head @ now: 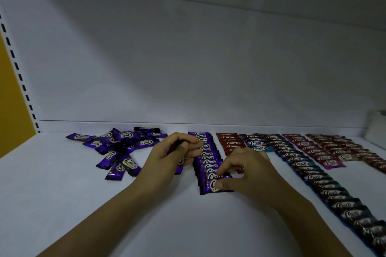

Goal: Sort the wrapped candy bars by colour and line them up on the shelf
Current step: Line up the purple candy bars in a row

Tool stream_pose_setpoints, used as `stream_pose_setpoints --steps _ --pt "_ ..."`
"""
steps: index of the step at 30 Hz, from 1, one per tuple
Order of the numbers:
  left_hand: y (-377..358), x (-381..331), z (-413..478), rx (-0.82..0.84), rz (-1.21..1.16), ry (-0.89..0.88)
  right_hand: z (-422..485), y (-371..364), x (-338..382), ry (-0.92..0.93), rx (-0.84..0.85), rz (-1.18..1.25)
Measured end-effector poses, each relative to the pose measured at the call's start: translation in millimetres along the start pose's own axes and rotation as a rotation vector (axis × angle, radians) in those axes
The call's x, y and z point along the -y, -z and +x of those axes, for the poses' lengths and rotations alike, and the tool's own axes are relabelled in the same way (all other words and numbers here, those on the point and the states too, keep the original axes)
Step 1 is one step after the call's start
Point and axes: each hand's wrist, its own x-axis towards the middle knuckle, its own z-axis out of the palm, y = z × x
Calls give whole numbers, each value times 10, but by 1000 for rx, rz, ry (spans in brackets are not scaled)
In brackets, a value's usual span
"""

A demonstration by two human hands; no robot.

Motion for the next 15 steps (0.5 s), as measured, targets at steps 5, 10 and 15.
stream_pose_setpoints --steps 5,10,15 --pt "-2 -37 3 -1 -67 13 9 -31 -46 30 -13 13" --pt "-16 -103 -18 67 -212 34 16 -46 49 108 -189 344" --pt "-86 -126 -69 251 -256 -1 47 -170 346 175 -147 694"
